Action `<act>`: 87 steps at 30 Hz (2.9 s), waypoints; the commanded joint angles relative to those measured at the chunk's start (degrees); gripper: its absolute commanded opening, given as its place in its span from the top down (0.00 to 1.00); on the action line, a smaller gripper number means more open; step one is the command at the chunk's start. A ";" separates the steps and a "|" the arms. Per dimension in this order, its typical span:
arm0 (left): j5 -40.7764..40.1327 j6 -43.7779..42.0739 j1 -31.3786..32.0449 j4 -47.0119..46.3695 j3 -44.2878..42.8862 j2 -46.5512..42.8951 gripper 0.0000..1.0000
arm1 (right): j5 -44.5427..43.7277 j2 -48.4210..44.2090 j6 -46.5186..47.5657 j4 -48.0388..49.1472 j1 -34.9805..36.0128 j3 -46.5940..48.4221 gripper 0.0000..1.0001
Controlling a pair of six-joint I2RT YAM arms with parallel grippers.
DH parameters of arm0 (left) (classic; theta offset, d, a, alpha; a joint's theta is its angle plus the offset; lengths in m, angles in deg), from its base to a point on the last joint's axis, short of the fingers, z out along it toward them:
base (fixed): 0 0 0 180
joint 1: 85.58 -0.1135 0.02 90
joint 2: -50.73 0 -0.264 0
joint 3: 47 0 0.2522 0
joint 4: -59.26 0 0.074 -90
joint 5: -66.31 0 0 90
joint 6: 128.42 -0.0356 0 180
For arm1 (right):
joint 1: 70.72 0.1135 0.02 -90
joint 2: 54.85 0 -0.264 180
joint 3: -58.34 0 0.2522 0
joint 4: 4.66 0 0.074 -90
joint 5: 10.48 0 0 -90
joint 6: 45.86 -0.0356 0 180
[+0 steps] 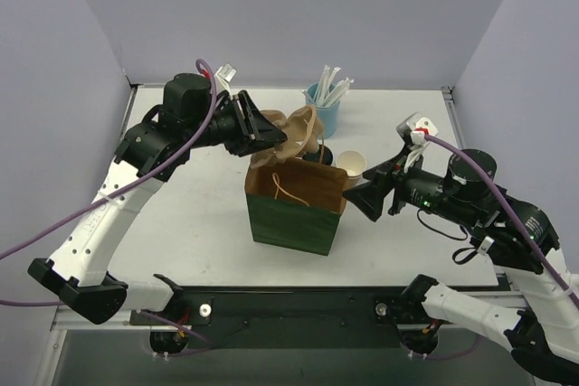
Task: Pack the takeout coffee
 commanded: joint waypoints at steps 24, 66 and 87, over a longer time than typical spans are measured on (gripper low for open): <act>-4.97 -1.54 4.53 3.45 0.62 -0.12 0.53 | -1.06 -1.68 7.59 15.99 11.93 -7.11 0.40; -25.98 -9.63 19.74 25.08 -15.20 12.37 0.56 | -31.75 0.51 -13.59 0.78 5.78 -4.92 0.43; -20.98 -8.84 19.92 24.91 -14.07 9.38 0.56 | -28.93 0.25 -14.21 0.34 4.64 -5.27 0.43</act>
